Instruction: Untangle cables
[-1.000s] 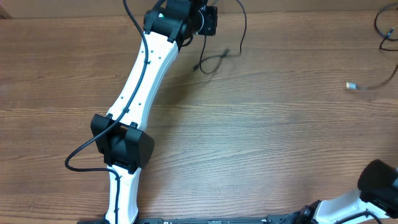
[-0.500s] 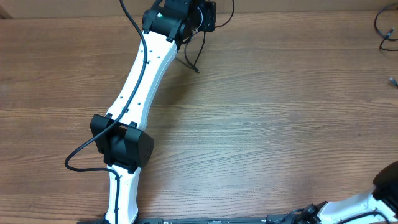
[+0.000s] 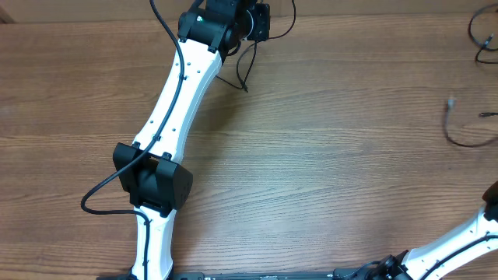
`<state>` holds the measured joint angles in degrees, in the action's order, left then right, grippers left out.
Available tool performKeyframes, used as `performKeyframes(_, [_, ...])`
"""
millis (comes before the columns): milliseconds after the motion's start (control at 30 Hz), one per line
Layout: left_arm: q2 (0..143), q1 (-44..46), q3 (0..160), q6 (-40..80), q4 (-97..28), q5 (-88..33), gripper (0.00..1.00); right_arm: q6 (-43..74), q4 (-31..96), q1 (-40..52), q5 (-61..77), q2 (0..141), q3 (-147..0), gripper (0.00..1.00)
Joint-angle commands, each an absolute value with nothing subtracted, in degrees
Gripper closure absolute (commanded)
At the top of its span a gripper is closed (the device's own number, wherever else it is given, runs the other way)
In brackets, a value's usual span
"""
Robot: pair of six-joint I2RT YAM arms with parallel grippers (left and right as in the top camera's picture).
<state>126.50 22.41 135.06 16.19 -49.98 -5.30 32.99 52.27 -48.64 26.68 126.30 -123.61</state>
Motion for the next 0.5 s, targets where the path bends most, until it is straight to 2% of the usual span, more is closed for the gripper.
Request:
performKeyframes(0, [125.0,22.5,136.2,16.3,-50.7,-4.9,0.96,36.1,52.8,-48.4,33.6,127.1,-123.7,0.96])
performKeyframes(300, [125.0,22.5,136.2,12.2,-54.1,-4.9,0.96,36.2,54.3,-51.7,31.8,128.2,-123.7,0.96])
performKeyframes(467, [125.0,22.5,136.2,11.5,-54.3,-4.4,0.96,35.6,56.0,-52.9,12.4,128.2,-123.7,0.96])
